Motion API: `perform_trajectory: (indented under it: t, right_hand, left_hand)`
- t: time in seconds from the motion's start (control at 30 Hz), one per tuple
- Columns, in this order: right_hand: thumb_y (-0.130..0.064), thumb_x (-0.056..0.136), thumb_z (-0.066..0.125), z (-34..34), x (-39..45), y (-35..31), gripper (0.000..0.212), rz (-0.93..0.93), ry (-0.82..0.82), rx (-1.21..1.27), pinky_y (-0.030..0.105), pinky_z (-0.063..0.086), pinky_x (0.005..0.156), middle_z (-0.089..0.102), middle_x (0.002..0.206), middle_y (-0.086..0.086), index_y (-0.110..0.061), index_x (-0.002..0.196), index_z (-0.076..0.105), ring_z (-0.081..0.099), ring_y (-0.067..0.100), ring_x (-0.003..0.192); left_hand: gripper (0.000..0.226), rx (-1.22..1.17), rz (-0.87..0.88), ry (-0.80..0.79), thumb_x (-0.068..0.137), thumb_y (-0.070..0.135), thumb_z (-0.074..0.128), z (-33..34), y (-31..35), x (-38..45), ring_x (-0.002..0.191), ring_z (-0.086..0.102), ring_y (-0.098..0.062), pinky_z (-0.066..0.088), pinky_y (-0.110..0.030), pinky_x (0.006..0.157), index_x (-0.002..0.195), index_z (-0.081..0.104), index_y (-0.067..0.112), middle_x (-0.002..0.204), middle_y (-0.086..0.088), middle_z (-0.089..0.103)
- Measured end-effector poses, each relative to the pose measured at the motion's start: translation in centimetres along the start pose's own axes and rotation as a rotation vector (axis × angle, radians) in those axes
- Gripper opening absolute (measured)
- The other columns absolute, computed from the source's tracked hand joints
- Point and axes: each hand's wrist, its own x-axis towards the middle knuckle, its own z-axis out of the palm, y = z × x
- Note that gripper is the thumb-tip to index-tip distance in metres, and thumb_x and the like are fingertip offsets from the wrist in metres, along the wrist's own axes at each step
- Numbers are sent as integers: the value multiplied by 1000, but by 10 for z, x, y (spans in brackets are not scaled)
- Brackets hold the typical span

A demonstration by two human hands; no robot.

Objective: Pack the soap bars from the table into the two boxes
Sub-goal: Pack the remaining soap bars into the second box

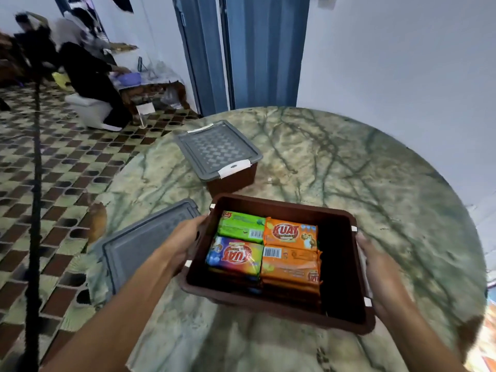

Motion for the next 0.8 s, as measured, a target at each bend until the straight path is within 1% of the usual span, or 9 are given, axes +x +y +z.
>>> perform_trajectory:
  t: [0.07, 0.13, 0.17, 0.23, 0.3, 0.37, 0.47, 0.63, 0.8]
  right_hand:
    - [-38, 96, 49, 12, -1, 5, 31, -15, 48, 24, 22, 49, 48, 74, 68, -4, -15, 95, 70, 69, 8, 58]
    - [-33, 97, 48, 24, -5, 13, 31, -32, 120, 13, 20, 48, 49, 70, 58, -9, -14, 84, 69, 65, 1, 50]
    - [-35, 97, 48, 36, -5, 20, 34, -20, 168, 12, 24, 51, 57, 72, 63, -7, -12, 83, 70, 67, 3, 55]
    - [-40, 95, 50, 49, -6, 29, 36, -16, 225, 52, 33, 53, 70, 75, 85, 3, -13, 86, 73, 70, 15, 69]
    - [-38, 95, 51, 57, -8, 30, 33, -29, 332, 64, 30, 48, 62, 71, 85, 5, -16, 79, 70, 65, 15, 69]
    - [-36, 95, 51, 63, -10, 30, 32, -5, 442, 95, 28, 44, 57, 68, 79, 6, -15, 80, 69, 63, 17, 67]
    - [-39, 94, 52, 66, -16, 27, 37, -15, 557, 91, 27, 47, 58, 70, 81, 7, -8, 89, 72, 64, 17, 70]
    - [-31, 95, 53, 64, -11, 20, 24, -47, 726, 160, 12, 40, 35, 62, 73, -1, -13, 88, 67, 56, 7, 55]
    - [-33, 92, 56, 66, 11, 23, 34, 5, 841, 188, 16, 46, 46, 71, 97, 13, -3, 90, 71, 60, 13, 63]
  left_hand:
    - [46, 45, -8, -50, 79, 43, 64, -12, -4, 38, 98, 65, -36, 48, -57, 94, 101, 72, 4, 111, -24, 67]
    - [46, 87, -34, -132, 80, 41, 65, -10, 5, 56, 101, 65, -35, 47, -57, 95, 104, 71, 3, 114, -24, 65]
    - [44, 116, -49, -194, 82, 40, 64, -8, 18, 65, 98, 66, -34, 49, -55, 93, 104, 71, 2, 113, -24, 66]
    - [35, 169, -51, -236, 90, 35, 59, -2, 32, 80, 76, 71, -27, 58, -41, 76, 89, 72, 3, 96, -21, 71]
    - [34, 194, -37, -267, 96, 29, 51, 7, 41, 95, 49, 66, -16, 54, -23, 47, 75, 68, 7, 64, -10, 71]
    - [39, 214, -17, -299, 97, 26, 50, 21, 51, 111, 37, 60, -11, 46, -17, 36, 65, 65, 9, 47, -2, 64]
    - [43, 285, 14, -389, 96, 26, 52, 43, 60, 124, 36, 59, -11, 48, -19, 40, 59, 66, 8, 45, 0, 63]
    - [31, 400, 31, -551, 94, 27, 53, 91, 83, 140, 39, 62, -15, 50, -23, 41, 71, 64, 9, 50, -3, 66]
    - [30, 448, 66, -604, 94, 30, 55, 122, 98, 168, 48, 66, -19, 56, -34, 61, 81, 67, 6, 59, -6, 69]
